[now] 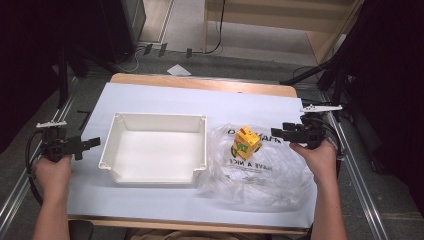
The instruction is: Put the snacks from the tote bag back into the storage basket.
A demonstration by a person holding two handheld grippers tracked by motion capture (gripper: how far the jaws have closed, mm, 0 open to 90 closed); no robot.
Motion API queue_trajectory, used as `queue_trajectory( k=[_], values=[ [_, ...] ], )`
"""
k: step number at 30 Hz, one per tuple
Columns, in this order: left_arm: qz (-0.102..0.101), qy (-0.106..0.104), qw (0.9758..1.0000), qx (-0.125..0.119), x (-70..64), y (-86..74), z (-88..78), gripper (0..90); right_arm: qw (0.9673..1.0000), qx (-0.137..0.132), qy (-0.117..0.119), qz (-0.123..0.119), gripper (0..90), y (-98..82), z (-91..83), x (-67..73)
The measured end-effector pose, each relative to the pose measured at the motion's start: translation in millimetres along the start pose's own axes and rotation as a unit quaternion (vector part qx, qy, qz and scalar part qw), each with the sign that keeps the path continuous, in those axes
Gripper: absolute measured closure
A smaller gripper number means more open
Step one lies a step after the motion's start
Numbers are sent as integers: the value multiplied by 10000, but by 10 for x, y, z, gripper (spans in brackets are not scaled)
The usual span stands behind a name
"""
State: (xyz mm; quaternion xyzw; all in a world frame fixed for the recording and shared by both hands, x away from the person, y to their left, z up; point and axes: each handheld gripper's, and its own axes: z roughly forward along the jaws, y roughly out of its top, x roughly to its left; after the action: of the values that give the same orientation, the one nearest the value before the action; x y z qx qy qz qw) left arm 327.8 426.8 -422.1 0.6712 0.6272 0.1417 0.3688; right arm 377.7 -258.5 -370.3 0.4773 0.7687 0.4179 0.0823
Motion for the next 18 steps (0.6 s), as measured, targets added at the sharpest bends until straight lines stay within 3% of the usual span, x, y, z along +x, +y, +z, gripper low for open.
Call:
queue_trajectory(
  k=[15,18],
  values=[
    [-63,-104,9999,-39,11,10,-8,159,9996,252,36,-71,375,0,23,37],
    [-22,-210,9998,-59,16,13,-14,163,9995,310,30,-74,375,-6,30,46]
  ],
)
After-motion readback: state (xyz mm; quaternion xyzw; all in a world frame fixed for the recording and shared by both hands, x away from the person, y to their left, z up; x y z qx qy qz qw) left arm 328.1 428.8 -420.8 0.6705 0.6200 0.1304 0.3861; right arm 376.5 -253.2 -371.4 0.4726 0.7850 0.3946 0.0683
